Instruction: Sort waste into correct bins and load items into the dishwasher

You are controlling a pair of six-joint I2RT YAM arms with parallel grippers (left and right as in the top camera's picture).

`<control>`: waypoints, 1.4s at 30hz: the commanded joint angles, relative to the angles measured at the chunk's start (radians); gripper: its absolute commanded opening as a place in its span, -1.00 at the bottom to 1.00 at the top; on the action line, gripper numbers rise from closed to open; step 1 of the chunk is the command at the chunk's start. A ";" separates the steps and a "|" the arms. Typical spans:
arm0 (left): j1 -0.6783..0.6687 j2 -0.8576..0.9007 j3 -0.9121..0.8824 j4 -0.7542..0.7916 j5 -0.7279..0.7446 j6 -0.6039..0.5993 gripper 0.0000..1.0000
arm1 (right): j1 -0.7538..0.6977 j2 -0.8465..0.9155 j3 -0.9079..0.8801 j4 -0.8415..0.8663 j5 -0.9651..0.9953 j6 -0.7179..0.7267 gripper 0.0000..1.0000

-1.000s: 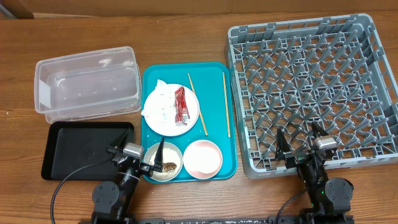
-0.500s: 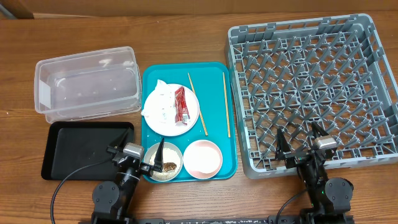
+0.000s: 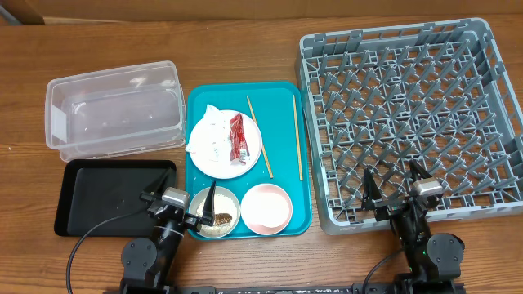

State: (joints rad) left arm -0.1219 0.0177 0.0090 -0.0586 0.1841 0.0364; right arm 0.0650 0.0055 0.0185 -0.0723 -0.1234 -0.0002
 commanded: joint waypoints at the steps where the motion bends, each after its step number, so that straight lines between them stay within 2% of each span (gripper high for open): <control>1: 0.005 -0.004 -0.004 0.001 0.008 0.009 1.00 | -0.006 -0.003 -0.011 0.003 0.006 -0.001 1.00; 9: 0.005 -0.004 -0.004 0.002 0.009 0.008 1.00 | -0.006 -0.003 -0.011 0.003 0.006 -0.001 1.00; 13: 0.004 -0.004 -0.004 0.006 0.060 0.005 1.00 | -0.006 -0.003 -0.011 0.005 0.006 -0.001 1.00; 17: 0.004 -0.004 -0.003 0.018 0.154 -0.175 1.00 | -0.006 -0.003 -0.011 0.006 -0.076 0.009 1.00; 22: 0.004 -0.004 -0.001 0.084 0.346 -0.316 1.00 | -0.006 -0.003 -0.011 0.027 -0.276 0.219 1.00; 25: 0.004 -0.004 0.028 0.126 0.393 -0.409 1.00 | -0.006 -0.003 -0.010 0.054 -0.428 0.378 1.00; 27: 0.004 -0.004 0.080 0.130 0.393 -0.437 1.00 | -0.006 -0.003 0.005 0.064 -0.505 0.397 1.00; 30: 0.004 0.010 0.200 0.103 0.389 -0.414 1.00 | -0.006 -0.002 0.075 0.061 -0.537 0.397 1.00; 36: 0.004 0.173 0.545 -0.151 0.355 -0.315 1.00 | -0.006 0.067 0.337 0.023 -0.495 0.387 1.00; 39: 0.004 0.327 0.748 -0.353 0.343 -0.292 1.00 | -0.006 0.179 0.508 -0.102 -0.496 0.385 1.00; 42: 0.003 0.509 0.954 -0.574 0.348 -0.259 1.00 | -0.006 0.332 0.695 -0.299 -0.496 0.331 1.00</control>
State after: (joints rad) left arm -0.1219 0.3786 0.8131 -0.5388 0.5346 -0.2764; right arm 0.0650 0.2138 0.5850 -0.2840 -0.6182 0.3656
